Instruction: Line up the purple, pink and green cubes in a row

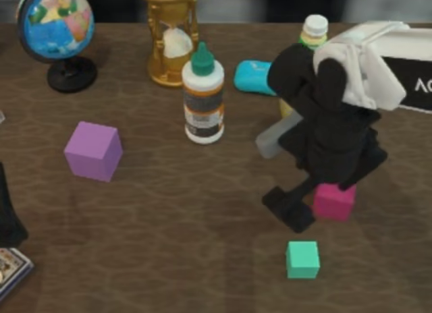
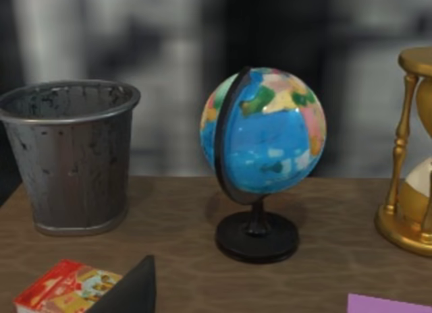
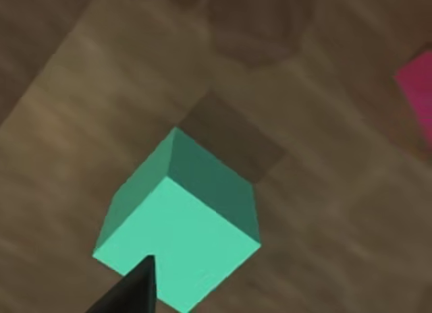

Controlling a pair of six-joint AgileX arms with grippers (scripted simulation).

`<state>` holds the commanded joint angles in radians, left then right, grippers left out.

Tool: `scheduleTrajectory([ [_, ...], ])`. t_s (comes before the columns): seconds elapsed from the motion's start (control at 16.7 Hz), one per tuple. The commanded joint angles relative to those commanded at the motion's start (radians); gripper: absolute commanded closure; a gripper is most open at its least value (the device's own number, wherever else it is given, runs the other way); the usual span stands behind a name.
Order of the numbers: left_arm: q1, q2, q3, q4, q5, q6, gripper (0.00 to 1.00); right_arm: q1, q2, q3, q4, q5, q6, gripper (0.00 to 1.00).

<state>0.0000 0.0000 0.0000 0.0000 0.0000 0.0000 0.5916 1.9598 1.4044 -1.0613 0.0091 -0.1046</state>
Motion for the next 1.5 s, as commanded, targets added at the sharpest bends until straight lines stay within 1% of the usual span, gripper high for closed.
scheduleTrajectory([
  [0.18, 0.0, 0.0, 0.0, 0.0, 0.0, 0.0, 0.0, -0.051, 0.037, 0.034, -0.014, -0.006, -0.296, 0.0],
  [0.3, 0.0, 0.0, 0.0, 0.0, 0.0, 0.0, 0.0, -0.084, 0.051, 0.055, -0.016, -0.008, -0.467, 0.0],
  [0.48, 0.0, 0.0, 0.0, 0.0, 0.0, 0.0, 0.0, -0.125, 0.056, 0.08, -0.01, -0.009, -0.651, 0.0],
  [0.6, 0.0, 0.0, 0.0, 0.0, 0.0, 0.0, 0.0, -0.144, 0.053, 0.092, -0.003, -0.008, -0.722, 0.0],
  [0.72, 0.0, 0.0, 0.0, 0.0, 0.0, 0.0, 0.0, -0.152, 0.051, 0.096, 0.0, -0.007, -0.749, 0.0],
  [1.08, 0.0, 0.0, 0.0, 0.0, 0.0, 0.0, 0.0, -0.148, 0.057, 0.085, 0.016, -0.007, -0.747, 0.0],
  [1.5, 0.0, 0.0, 0.0, 0.0, 0.0, 0.0, 0.0, -0.15, 0.163, -0.04, 0.251, -0.007, -0.746, 0.0],
])
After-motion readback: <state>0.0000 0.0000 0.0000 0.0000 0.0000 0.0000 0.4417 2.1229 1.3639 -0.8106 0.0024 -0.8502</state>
